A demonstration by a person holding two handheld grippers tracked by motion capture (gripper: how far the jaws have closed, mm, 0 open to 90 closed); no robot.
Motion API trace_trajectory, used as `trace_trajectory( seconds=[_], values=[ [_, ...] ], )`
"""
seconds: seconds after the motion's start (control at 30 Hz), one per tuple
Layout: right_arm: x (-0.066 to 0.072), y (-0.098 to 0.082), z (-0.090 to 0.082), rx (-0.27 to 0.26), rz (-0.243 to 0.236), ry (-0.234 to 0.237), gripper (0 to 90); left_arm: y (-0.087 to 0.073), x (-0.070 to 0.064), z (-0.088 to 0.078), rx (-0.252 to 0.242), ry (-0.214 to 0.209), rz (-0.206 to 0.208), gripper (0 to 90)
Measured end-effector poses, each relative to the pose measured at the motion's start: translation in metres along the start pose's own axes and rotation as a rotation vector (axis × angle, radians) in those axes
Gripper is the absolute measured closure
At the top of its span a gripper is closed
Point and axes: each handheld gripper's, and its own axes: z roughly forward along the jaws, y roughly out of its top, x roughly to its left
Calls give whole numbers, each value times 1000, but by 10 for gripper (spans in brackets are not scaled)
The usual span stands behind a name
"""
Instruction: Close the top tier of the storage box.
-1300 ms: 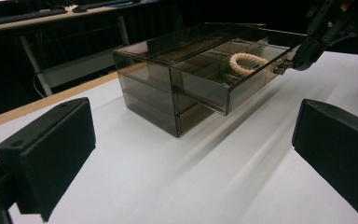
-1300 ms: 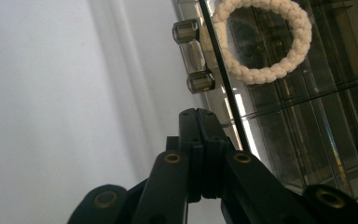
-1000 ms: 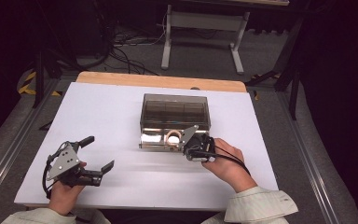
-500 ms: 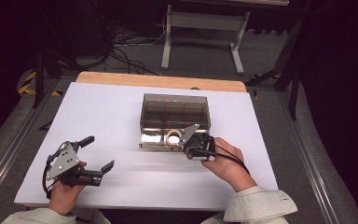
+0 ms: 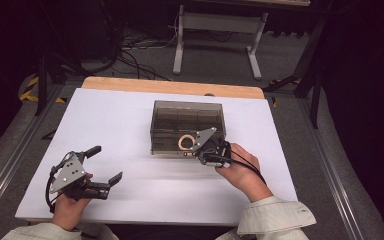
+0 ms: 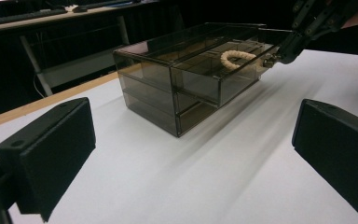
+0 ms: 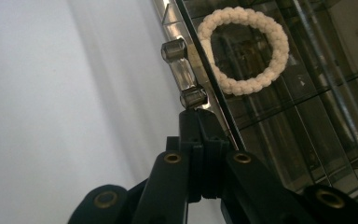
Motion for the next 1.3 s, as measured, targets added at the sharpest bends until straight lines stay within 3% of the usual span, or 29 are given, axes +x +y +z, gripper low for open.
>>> trace_trajectory(
  seconds=[0.8, 1.3],
  values=[
    [-19, 2, 10, -55, 72, -69, 900, 0, 1, 0, 2, 1, 8, 4],
    [-23, 2, 19, -52, 90, -181, 900, 0, 1, 0, 0, 0, 8, 4]
  ],
)
